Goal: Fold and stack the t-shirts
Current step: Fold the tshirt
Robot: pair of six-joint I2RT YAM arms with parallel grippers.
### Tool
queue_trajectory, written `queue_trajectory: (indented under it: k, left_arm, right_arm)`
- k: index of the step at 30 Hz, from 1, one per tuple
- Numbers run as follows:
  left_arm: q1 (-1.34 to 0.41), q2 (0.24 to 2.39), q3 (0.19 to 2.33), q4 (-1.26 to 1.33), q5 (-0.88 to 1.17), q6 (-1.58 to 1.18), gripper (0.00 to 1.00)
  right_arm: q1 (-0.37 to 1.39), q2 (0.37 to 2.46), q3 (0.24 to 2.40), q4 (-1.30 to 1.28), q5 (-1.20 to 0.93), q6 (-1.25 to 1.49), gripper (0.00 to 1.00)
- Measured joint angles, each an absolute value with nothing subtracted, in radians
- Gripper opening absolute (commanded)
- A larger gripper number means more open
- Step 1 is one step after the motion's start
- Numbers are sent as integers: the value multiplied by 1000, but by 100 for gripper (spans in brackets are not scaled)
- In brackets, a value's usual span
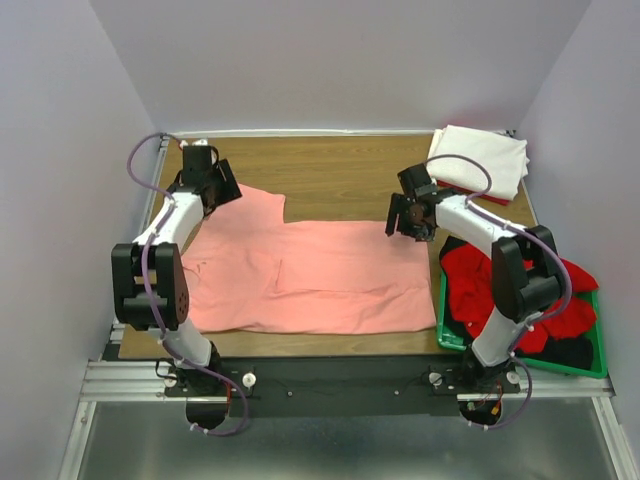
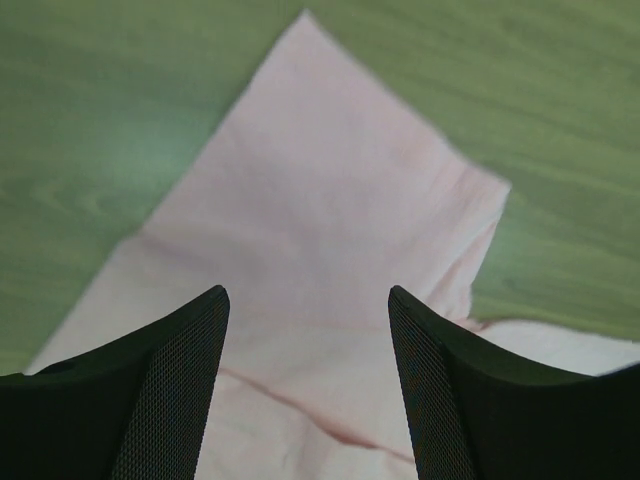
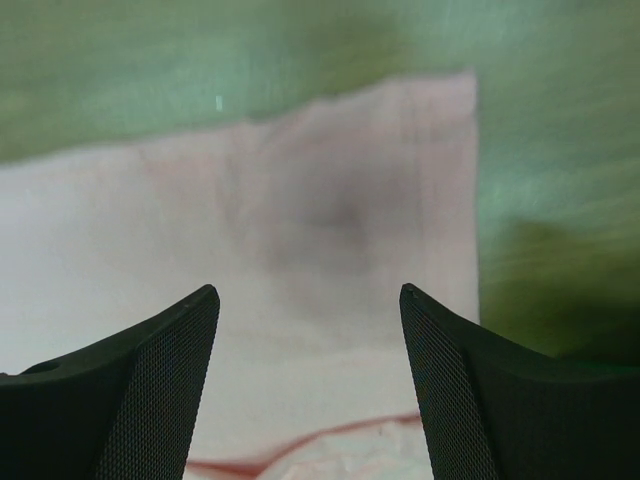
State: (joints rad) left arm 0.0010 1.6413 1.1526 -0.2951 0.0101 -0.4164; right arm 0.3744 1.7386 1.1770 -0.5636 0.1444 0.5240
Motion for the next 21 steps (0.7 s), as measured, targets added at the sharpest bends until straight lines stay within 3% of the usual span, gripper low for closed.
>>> queue_trajectory:
  k: [9,21]
  left_arm:
    - [1,1831,1459,-317,-26,-313,70]
    - [7,2016,1646,-379,-31,-262,69]
  right_arm:
    - [258,1937,1394,-572,220,462,65]
    - [197,1992,1411,-567,218,440,54]
